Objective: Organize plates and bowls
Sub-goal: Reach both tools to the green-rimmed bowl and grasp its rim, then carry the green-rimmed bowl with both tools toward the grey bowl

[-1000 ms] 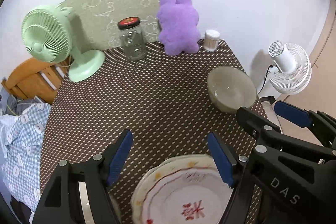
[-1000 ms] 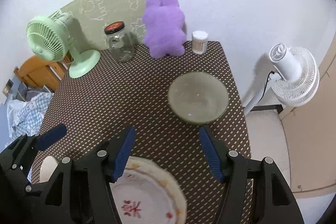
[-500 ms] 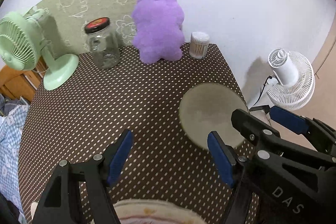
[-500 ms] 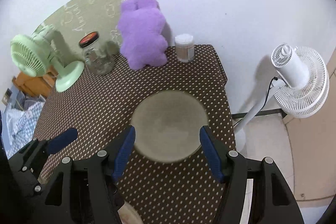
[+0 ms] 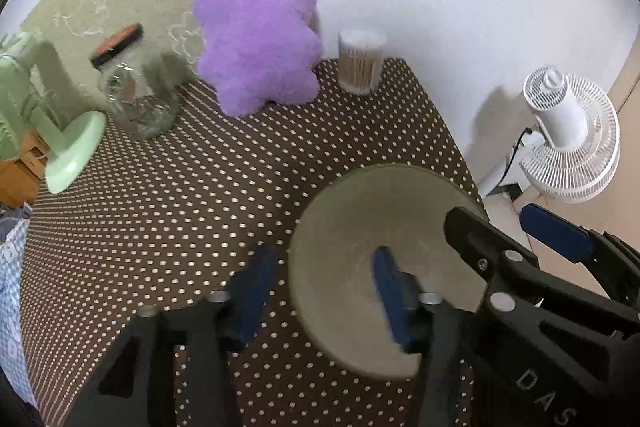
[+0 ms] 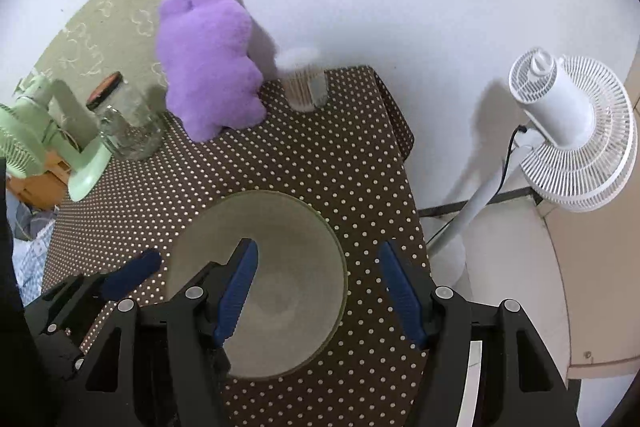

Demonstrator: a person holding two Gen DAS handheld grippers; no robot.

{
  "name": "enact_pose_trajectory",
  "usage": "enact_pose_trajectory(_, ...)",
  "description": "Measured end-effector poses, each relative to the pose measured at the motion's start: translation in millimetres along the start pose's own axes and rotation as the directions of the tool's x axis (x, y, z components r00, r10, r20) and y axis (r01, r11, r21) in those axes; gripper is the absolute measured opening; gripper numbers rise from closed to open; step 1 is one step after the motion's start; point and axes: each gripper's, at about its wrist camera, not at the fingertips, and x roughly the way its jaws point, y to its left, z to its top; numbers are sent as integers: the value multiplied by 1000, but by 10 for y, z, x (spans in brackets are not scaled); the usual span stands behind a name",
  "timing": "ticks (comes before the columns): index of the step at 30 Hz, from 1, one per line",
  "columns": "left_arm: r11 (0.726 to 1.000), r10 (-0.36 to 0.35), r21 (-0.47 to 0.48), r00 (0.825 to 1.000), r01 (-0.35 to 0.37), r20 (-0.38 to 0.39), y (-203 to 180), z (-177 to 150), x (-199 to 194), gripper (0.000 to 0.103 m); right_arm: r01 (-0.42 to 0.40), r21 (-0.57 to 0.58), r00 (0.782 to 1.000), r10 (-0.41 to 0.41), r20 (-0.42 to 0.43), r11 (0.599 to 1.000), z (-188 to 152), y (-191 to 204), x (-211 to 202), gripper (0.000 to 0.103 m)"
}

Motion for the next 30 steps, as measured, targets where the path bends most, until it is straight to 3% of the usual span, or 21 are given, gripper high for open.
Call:
enact_pose_trajectory(6,1000,25,-6,999,-25,-40,11,35,194,31,-1,29,999,3,-47,1000,0,-37,205,50)
enact_pose_trajectory(10,1000,27,-12,998,-28,-62,42,24,284,26,-7,21,997,8,-71,1000,9,-23,306,32)
enact_pose_trajectory(30,1000,26,10,996,-25,-82,44,-40,218,26,42,41,991,-37,-126,998,-52,58,276,31)
